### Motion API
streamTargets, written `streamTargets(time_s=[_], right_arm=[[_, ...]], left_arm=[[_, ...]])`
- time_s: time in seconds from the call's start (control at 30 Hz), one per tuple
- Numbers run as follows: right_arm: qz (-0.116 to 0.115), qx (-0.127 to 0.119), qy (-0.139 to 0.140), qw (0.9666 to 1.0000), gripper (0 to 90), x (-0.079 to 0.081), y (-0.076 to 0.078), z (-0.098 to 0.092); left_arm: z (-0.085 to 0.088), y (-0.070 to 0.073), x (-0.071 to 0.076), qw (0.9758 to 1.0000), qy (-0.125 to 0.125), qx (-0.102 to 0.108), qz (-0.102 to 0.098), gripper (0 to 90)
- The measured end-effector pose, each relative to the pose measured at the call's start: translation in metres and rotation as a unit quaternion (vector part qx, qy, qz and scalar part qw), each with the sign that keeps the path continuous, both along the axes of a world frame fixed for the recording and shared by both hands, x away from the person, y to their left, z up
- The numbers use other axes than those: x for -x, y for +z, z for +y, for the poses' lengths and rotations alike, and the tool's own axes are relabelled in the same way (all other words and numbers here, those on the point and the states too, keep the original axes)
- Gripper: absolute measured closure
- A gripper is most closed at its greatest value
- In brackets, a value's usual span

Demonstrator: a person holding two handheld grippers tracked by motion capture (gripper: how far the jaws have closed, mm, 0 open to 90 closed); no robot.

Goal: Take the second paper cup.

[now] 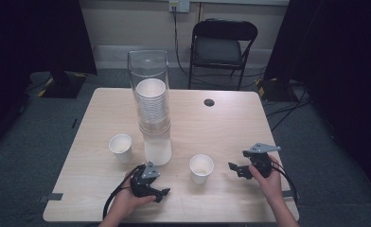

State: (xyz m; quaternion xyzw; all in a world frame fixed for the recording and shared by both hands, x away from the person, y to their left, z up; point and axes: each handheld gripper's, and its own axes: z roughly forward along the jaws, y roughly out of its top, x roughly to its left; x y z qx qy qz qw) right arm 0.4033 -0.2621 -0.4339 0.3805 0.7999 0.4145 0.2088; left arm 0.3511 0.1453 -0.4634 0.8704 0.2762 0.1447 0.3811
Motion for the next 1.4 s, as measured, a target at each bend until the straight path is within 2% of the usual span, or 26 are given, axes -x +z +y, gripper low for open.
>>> streamTargets(time_s=[0.1, 0.17, 0.2, 0.43, 0.57, 0.67, 0.87, 1.07, 1.1, 1.13, 1.17, 1.2, 1.4], right_arm=[[-0.001, 0.01, -0.006, 0.9999, 14.6, 0.0, -0.005, -0.004], [0.007, 0.018, -0.01, 0.9998, 14.6, -0.001, -0.011, -0.009], [0.008, 0.026, -0.011, 0.9996, 14.6, -0.001, -0.015, -0.013], [0.012, 0.043, -0.01, 0.9989, 14.4, -0.002, -0.022, -0.02], [0.008, 0.045, -0.008, 0.9989, 14.3, -0.001, -0.023, -0.021], [0.007, 0.046, -0.008, 0.9989, 13.9, -0.002, -0.023, -0.021], [0.009, 0.045, -0.005, 0.9989, 13.6, -0.002, -0.024, -0.021], [0.009, 0.045, -0.005, 0.9989, 13.6, -0.002, -0.024, -0.021], [0.009, 0.045, -0.005, 0.9989, 13.6, -0.002, -0.024, -0.021], [0.009, 0.045, -0.005, 0.9989, 13.6, -0.002, -0.024, -0.021], [0.009, 0.046, -0.005, 0.9989, 13.6, -0.002, -0.024, -0.021], [0.009, 0.046, -0.005, 0.9989, 13.5, -0.002, -0.024, -0.021], [0.008, 0.046, -0.005, 0.9989, 13.5, -0.002, -0.024, -0.021]], left_arm=[[0.006, -0.001, 0.001, 1.0, -0.003, 0.004, -0.001, 19.1], [0.01, 0.0, 0.003, 1.0, 0.0, 0.002, 0.003, 19.1], [0.015, -0.001, 0.003, 1.0, -0.003, 0.004, -0.004, 19.0], [0.034, -0.002, 0.009, 0.9998, -0.008, -0.009, -0.016, 18.9], [0.043, -0.004, 0.01, 0.9998, -0.008, -0.004, -0.015, 17.7], [0.052, -0.003, 0.012, 0.9997, -0.011, -0.009, -0.02, 17.6], [0.077, -0.005, 0.016, 0.9995, -0.009, -0.01, -0.028, 16.6], [0.09, -0.006, 0.019, 0.9995, -0.008, -0.01, -0.03, 15.9], [0.094, -0.008, 0.02, 0.9996, -0.006, -0.001, -0.028, 15.7], [0.094, -0.008, 0.02, 0.9996, -0.006, -0.001, -0.028, 15.6], [0.098, -0.011, 0.021, 0.9994, -0.007, 0.014, -0.032, 15.3], [0.099, -0.012, 0.021, 0.9993, -0.009, 0.018, -0.03, 15.1], [0.102, -0.012, 0.021, 0.9993, -0.016, 0.018, -0.029, 14.4]])
